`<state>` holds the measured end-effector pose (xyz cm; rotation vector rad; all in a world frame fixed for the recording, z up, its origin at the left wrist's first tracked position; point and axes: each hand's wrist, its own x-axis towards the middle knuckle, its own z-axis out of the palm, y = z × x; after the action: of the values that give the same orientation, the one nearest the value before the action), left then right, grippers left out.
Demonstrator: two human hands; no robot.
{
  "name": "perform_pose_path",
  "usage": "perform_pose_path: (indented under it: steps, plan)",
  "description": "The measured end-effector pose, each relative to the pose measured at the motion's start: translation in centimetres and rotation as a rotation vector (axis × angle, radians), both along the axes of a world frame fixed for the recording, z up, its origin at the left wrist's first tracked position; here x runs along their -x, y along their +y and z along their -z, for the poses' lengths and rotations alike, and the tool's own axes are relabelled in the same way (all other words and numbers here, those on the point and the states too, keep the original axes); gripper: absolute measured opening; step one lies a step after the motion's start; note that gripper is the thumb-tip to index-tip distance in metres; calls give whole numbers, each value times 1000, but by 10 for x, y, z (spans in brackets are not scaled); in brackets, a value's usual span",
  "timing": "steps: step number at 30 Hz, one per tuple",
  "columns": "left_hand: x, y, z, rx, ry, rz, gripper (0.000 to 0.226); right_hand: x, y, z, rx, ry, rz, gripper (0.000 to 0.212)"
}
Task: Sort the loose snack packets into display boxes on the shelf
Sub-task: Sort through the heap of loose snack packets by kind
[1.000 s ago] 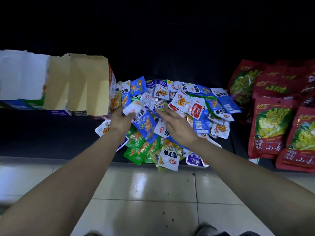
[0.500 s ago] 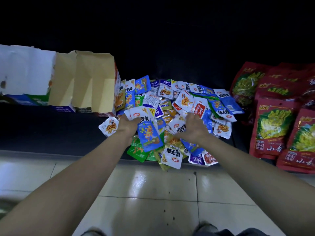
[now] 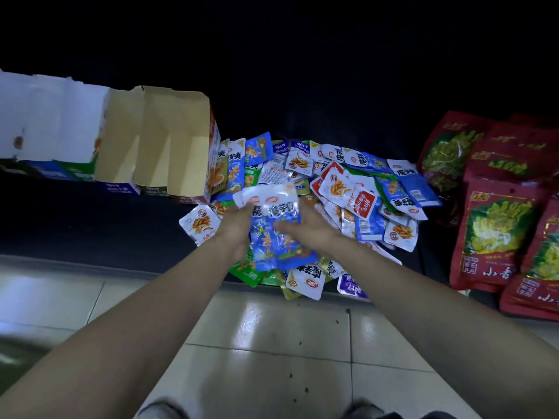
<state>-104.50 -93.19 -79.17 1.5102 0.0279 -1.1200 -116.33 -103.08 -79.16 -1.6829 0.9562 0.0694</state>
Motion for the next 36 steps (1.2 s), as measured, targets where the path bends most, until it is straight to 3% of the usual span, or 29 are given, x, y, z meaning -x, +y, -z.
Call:
perform_pose_path:
  steps: [3, 6, 10, 14, 17, 21, 25, 27, 31, 36]
  plan:
    - [4, -1, -5, 48, 5, -5, 49, -16, 11, 2, 16, 16, -115, 87]
    - [-2, 8, -9, 4, -87, -38, 17, -25, 12, 3, -253, -82, -95, 67]
    - [-15, 31, -24, -17, -39, -72, 17, -36, 24, -5, -356, -191, -175, 52]
    - [-29, 65, -48, -87, -196, 166, 15, -57, 39, -23, -409, -274, -186, 53]
    - [-46, 88, -55, -132, -223, 179, 18, -74, 58, -31, -493, -179, -315, 58]
    - [-84, 136, -41, -281, -341, 171, 33, -105, 87, -31, -292, -175, -371, 52]
    - [-146, 210, -15, -705, -932, 396, 32, -155, 116, -27, -100, -96, -411, 38]
    - [-175, 243, -1, -821, -1042, 419, 36, -184, 137, -21, -124, -112, -369, 34]
    - [-217, 287, 21, -947, -1074, 375, 56, -251, 183, -4, -161, -178, -260, 33]
    - [-241, 304, 35, -906, -987, 220, 59, -321, 230, 26, -114, -135, -155, 39]
